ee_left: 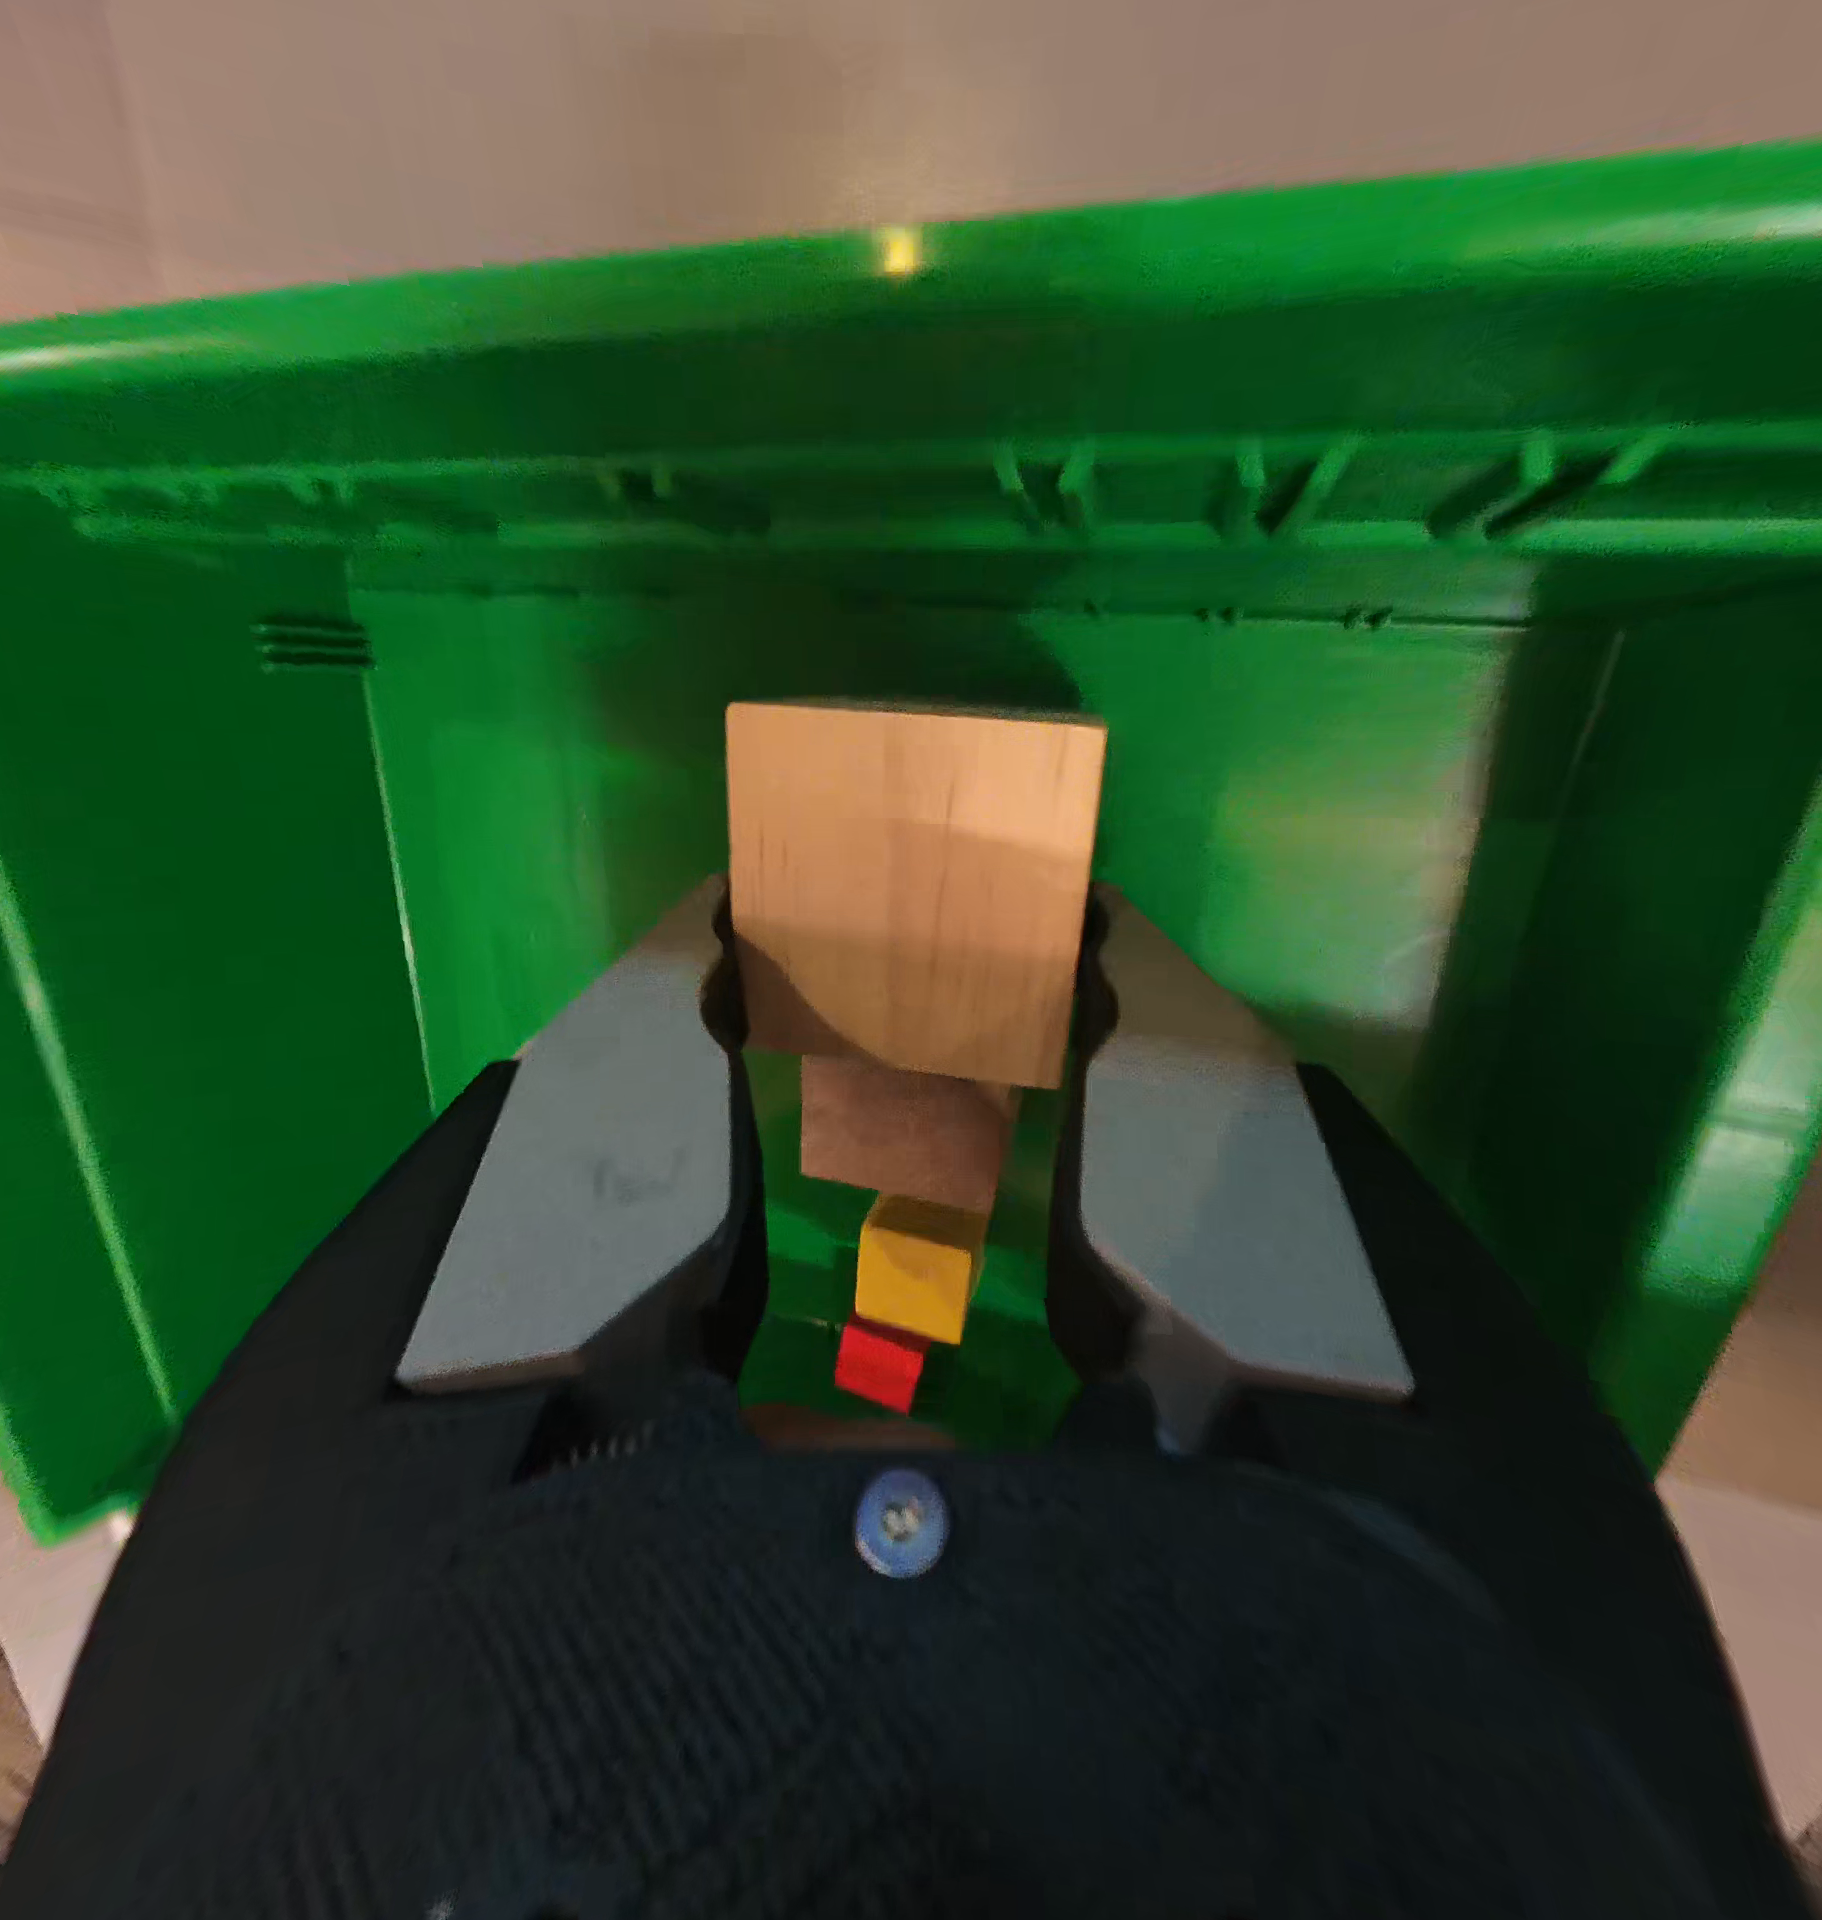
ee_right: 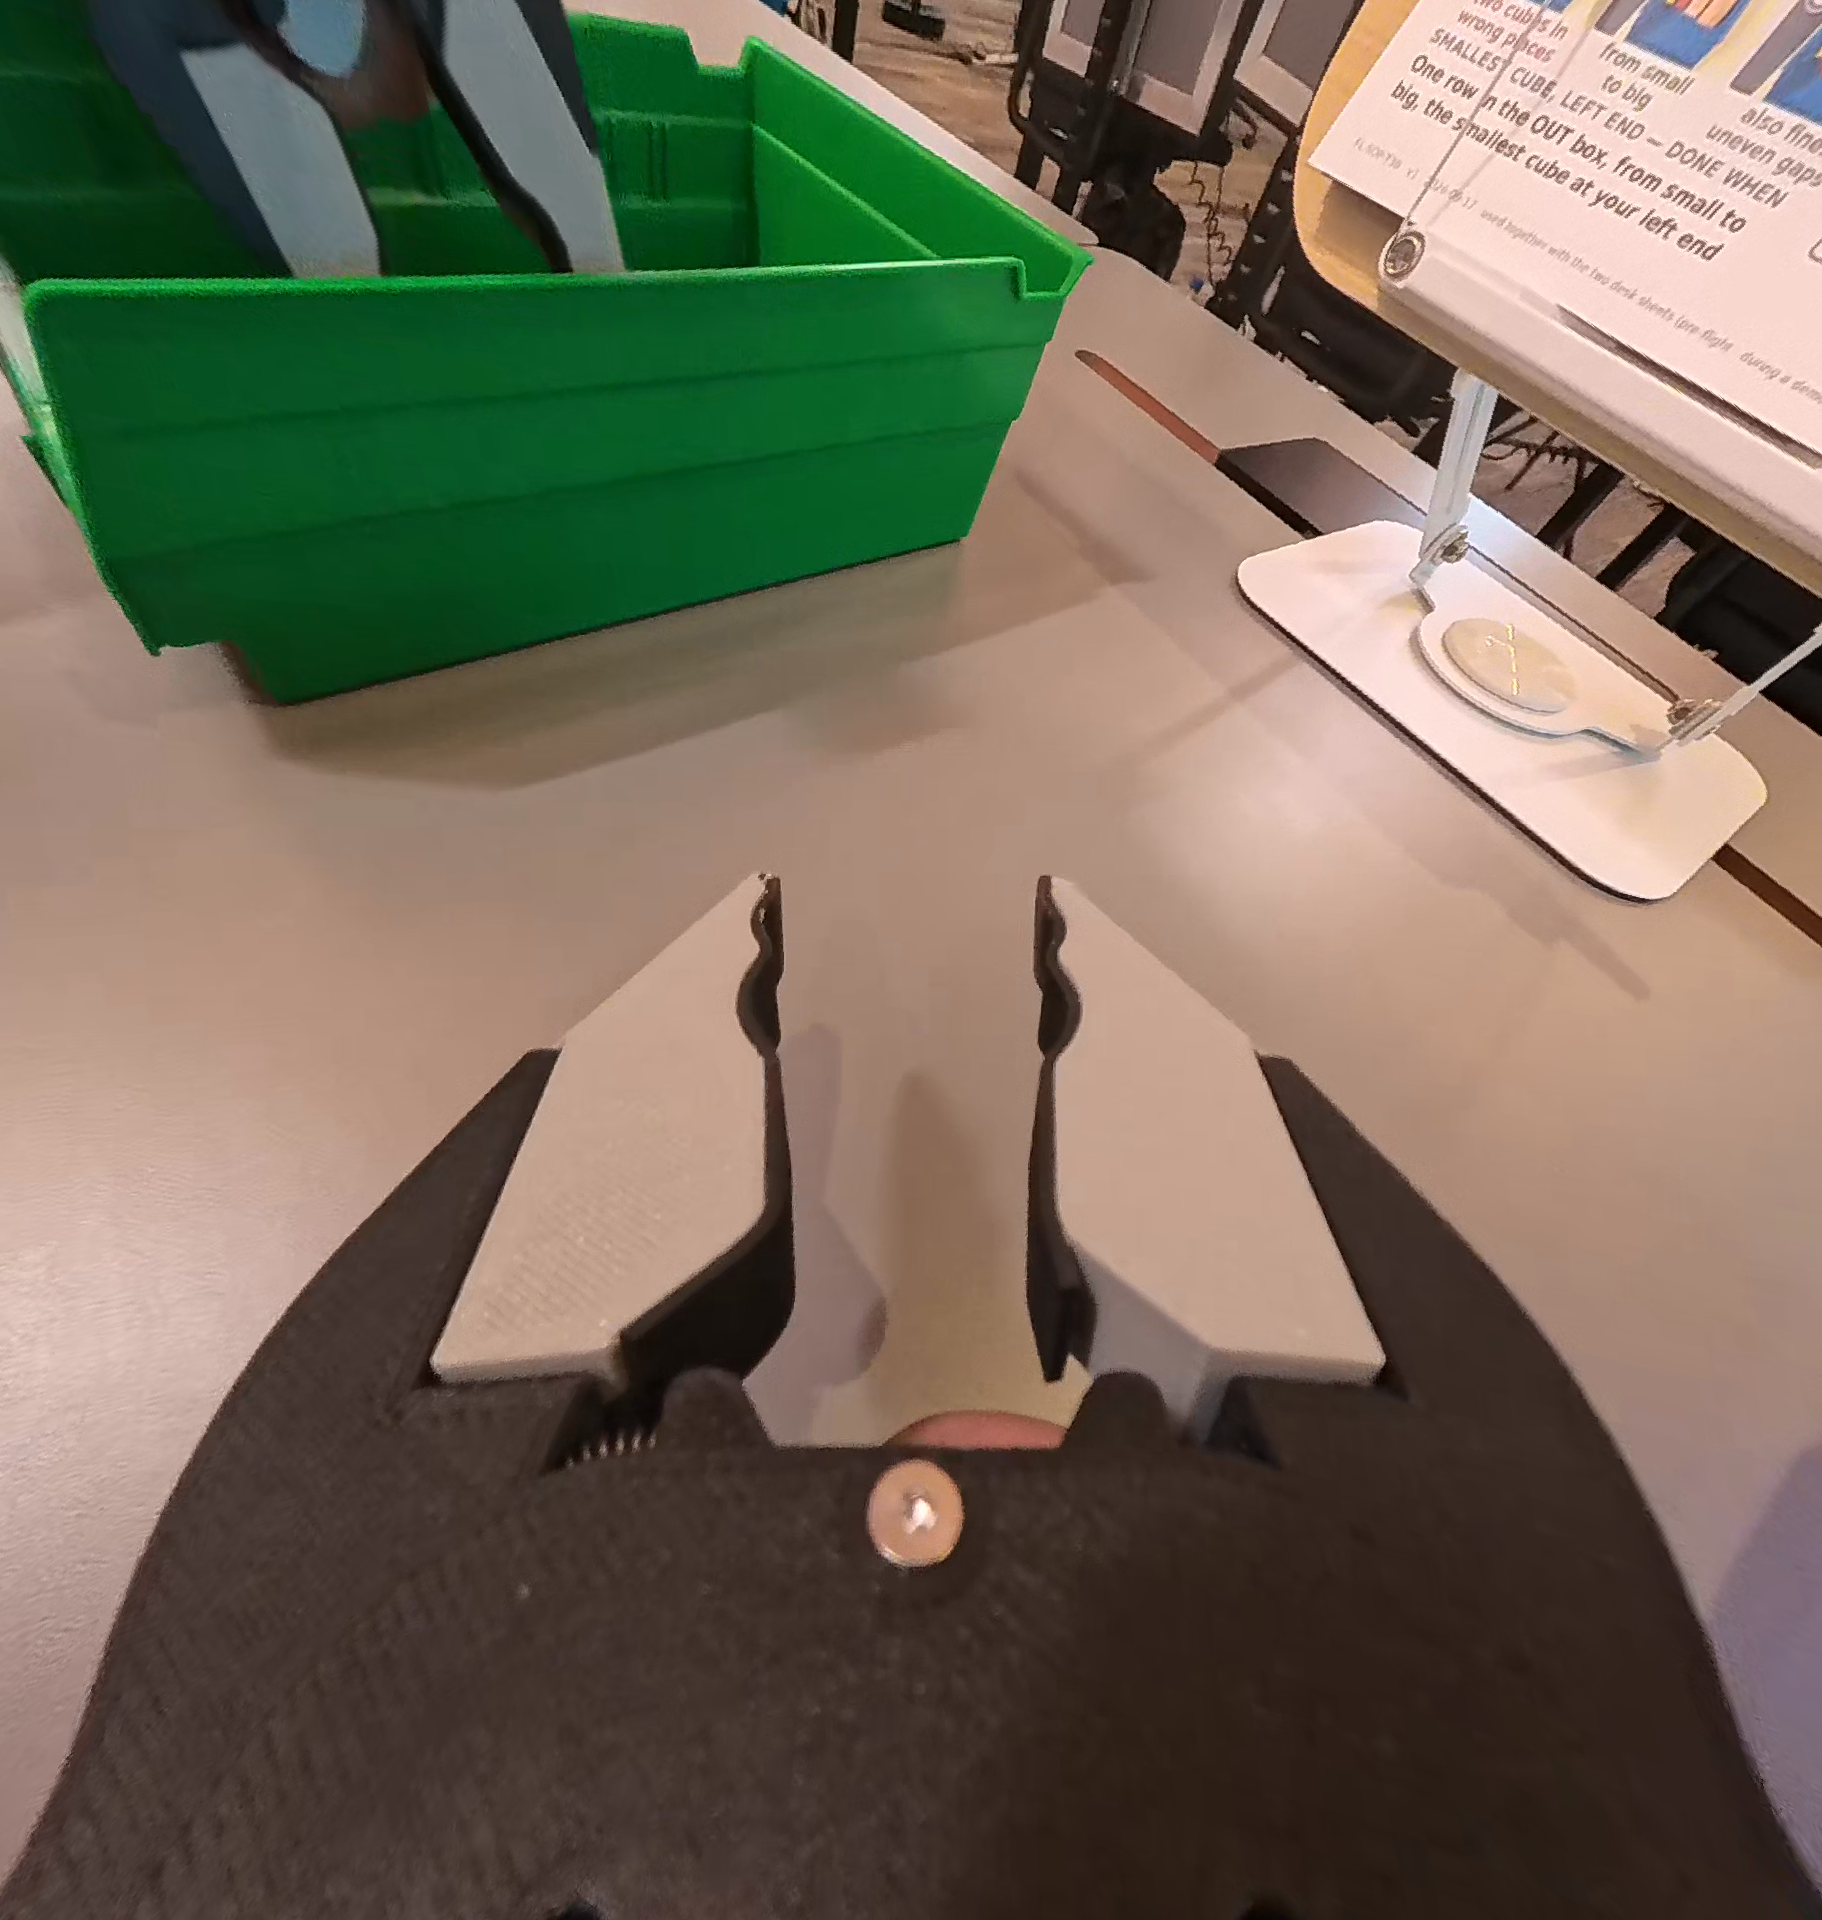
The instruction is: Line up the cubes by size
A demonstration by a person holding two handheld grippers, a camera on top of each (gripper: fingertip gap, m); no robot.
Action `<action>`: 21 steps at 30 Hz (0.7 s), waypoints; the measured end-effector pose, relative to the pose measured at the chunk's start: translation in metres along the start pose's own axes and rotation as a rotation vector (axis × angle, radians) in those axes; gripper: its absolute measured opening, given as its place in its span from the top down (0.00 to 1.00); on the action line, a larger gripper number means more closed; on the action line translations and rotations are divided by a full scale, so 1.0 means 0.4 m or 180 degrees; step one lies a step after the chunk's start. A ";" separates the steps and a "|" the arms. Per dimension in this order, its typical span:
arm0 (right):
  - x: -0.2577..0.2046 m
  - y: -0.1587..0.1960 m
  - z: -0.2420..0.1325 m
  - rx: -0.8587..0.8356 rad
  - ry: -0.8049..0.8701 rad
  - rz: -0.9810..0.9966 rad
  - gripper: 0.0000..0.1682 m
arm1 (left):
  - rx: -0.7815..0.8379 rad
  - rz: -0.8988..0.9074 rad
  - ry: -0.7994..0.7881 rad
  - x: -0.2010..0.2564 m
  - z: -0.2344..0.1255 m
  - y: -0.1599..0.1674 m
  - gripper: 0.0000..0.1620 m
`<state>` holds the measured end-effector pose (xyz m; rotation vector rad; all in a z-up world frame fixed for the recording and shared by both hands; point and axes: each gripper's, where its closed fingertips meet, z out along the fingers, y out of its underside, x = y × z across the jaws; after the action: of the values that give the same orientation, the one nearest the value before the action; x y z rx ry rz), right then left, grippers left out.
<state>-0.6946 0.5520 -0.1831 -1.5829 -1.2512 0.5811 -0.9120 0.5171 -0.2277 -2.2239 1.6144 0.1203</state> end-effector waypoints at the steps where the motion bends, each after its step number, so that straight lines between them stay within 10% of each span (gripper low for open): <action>1: -0.001 0.000 0.000 0.0005 -0.0022 0.0023 0.73 | 0.0063 -0.0042 -0.0105 -0.007 -0.019 0.002 0.62; 21: -0.092 -0.054 -0.033 0.0456 -0.1168 0.0504 0.68 | 0.2623 -0.0182 -0.1875 0.173 -0.400 -0.244 0.62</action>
<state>-0.7059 0.5121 -0.1660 -1.5058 -1.3219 1.0766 -0.8230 0.4234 -0.0755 -1.4111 1.0096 0.0653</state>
